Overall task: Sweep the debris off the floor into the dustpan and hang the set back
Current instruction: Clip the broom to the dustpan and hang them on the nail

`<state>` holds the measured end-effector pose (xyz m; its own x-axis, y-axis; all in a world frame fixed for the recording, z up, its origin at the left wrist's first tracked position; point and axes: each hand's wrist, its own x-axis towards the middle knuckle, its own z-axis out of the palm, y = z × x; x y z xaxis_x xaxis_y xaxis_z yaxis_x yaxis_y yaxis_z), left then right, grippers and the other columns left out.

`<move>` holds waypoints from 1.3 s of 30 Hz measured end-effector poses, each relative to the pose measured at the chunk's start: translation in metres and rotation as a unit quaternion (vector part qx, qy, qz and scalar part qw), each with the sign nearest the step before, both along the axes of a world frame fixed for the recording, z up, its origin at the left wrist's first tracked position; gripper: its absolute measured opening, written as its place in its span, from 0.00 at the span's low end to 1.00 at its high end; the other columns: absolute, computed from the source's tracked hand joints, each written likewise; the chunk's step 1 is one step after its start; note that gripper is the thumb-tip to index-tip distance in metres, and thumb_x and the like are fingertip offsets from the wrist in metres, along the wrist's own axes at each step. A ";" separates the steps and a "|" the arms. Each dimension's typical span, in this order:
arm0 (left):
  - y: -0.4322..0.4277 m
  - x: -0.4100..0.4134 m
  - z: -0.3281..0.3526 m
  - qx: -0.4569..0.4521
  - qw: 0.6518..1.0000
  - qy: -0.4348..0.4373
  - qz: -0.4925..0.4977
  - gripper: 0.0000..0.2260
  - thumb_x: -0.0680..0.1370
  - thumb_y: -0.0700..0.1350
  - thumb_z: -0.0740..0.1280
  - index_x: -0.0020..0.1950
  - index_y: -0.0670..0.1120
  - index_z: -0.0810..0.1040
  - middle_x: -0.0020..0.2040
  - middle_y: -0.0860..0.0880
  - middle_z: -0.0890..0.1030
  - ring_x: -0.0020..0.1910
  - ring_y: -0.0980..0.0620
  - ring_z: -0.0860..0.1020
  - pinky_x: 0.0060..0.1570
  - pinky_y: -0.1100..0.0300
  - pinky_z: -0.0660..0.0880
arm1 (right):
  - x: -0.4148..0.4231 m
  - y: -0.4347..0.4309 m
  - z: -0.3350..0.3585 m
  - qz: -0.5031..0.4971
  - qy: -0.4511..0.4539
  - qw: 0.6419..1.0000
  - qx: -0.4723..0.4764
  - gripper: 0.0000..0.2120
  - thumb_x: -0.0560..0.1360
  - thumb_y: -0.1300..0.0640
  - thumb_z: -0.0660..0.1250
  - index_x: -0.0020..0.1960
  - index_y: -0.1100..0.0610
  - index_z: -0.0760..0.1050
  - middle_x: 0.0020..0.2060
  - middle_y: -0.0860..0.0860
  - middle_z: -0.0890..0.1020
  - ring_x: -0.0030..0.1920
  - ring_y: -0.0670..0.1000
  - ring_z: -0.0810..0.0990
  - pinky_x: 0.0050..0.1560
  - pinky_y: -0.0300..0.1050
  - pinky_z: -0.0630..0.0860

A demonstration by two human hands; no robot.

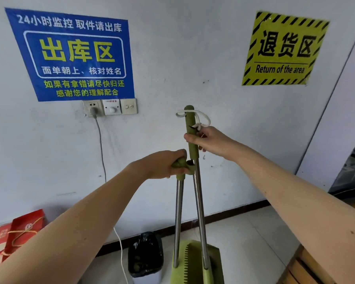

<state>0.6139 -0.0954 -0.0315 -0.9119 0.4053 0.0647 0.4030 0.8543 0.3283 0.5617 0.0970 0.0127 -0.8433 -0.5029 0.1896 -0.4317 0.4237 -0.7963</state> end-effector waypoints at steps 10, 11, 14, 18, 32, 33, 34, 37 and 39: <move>0.056 -0.025 0.057 -0.151 0.969 0.175 0.093 0.23 0.72 0.71 0.55 0.51 0.53 0.70 0.32 0.55 0.79 0.34 0.54 0.78 0.33 0.58 0.69 | -0.014 0.010 0.022 0.051 -0.106 0.946 -0.301 0.12 0.72 0.41 0.68 0.50 0.47 0.77 0.43 0.42 0.80 0.46 0.42 0.80 0.47 0.41 0.76; 0.062 -0.027 0.058 -0.155 0.962 0.189 0.122 0.26 0.69 0.74 0.52 0.48 0.54 0.71 0.30 0.55 0.79 0.32 0.57 0.77 0.31 0.59 0.66 | -0.014 0.011 0.023 0.055 -0.114 0.943 -0.309 0.10 0.72 0.42 0.68 0.49 0.46 0.78 0.43 0.40 0.80 0.46 0.41 0.80 0.44 0.40 0.78; 0.074 -0.033 0.059 -0.154 0.941 0.243 0.176 0.30 0.67 0.78 0.48 0.38 0.55 0.73 0.24 0.55 0.75 0.27 0.60 0.73 0.28 0.61 0.60 | -0.019 0.017 0.027 0.071 -0.144 0.933 -0.321 0.07 0.71 0.42 0.71 0.46 0.43 0.80 0.41 0.38 0.81 0.49 0.41 0.80 0.42 0.42 0.79; 0.075 -0.036 0.057 -0.156 0.933 0.287 0.153 0.24 0.71 0.74 0.50 0.30 0.55 0.64 0.21 0.54 0.71 0.22 0.60 0.69 0.26 0.62 0.58 | -0.026 0.026 0.028 0.110 -0.171 0.916 -0.346 0.06 0.72 0.46 0.71 0.46 0.47 0.80 0.45 0.44 0.79 0.52 0.46 0.76 0.49 0.46 0.77; 0.062 -0.026 0.069 -0.089 0.910 0.367 0.171 0.19 0.67 0.67 0.56 0.27 0.54 0.60 0.20 0.54 0.66 0.19 0.59 0.65 0.24 0.65 0.56 | 0.000 0.014 -0.081 0.216 -0.263 0.925 -0.167 0.46 0.58 0.31 0.74 0.71 0.46 0.67 0.67 0.42 0.75 0.68 0.40 0.70 0.69 0.45 0.62; 0.061 -0.026 0.068 -0.083 0.916 0.359 0.156 0.18 0.67 0.67 0.56 0.28 0.55 0.60 0.20 0.54 0.66 0.20 0.59 0.66 0.25 0.65 0.57 | 0.003 0.006 -0.083 0.195 -0.238 0.937 -0.165 0.38 0.62 0.35 0.75 0.68 0.48 0.72 0.63 0.42 0.79 0.65 0.40 0.74 0.69 0.45 0.62; 0.059 -0.026 0.066 -0.075 0.922 0.350 0.144 0.18 0.67 0.67 0.56 0.28 0.55 0.60 0.20 0.54 0.66 0.20 0.59 0.66 0.25 0.65 0.57 | 0.006 0.001 -0.083 0.171 -0.217 0.945 -0.174 0.27 0.66 0.40 0.75 0.62 0.48 0.77 0.58 0.42 0.82 0.62 0.41 0.77 0.68 0.46 0.64; 0.058 -0.028 0.063 -0.057 0.933 0.333 0.126 0.16 0.68 0.66 0.57 0.30 0.57 0.60 0.21 0.55 0.67 0.20 0.59 0.67 0.25 0.65 0.58 | 0.007 -0.010 -0.087 0.125 -0.192 0.950 -0.214 0.03 0.70 0.49 0.71 0.43 0.46 0.80 0.42 0.48 0.83 0.48 0.48 0.82 0.55 0.46 0.72; 0.057 -0.029 0.062 -0.037 0.940 0.315 0.122 0.16 0.68 0.66 0.57 0.30 0.56 0.60 0.22 0.55 0.67 0.21 0.58 0.67 0.25 0.65 0.59 | 0.007 -0.015 -0.091 0.110 -0.180 0.949 -0.236 0.03 0.70 0.52 0.70 0.39 0.48 0.76 0.36 0.49 0.79 0.41 0.48 0.79 0.49 0.44 0.73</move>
<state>0.5845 -0.0381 0.0303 -0.7680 0.2136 0.6038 0.2871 0.9575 0.0265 0.5691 0.0818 -0.0783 -0.7810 -0.6046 0.1565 -0.1318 -0.0853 -0.9876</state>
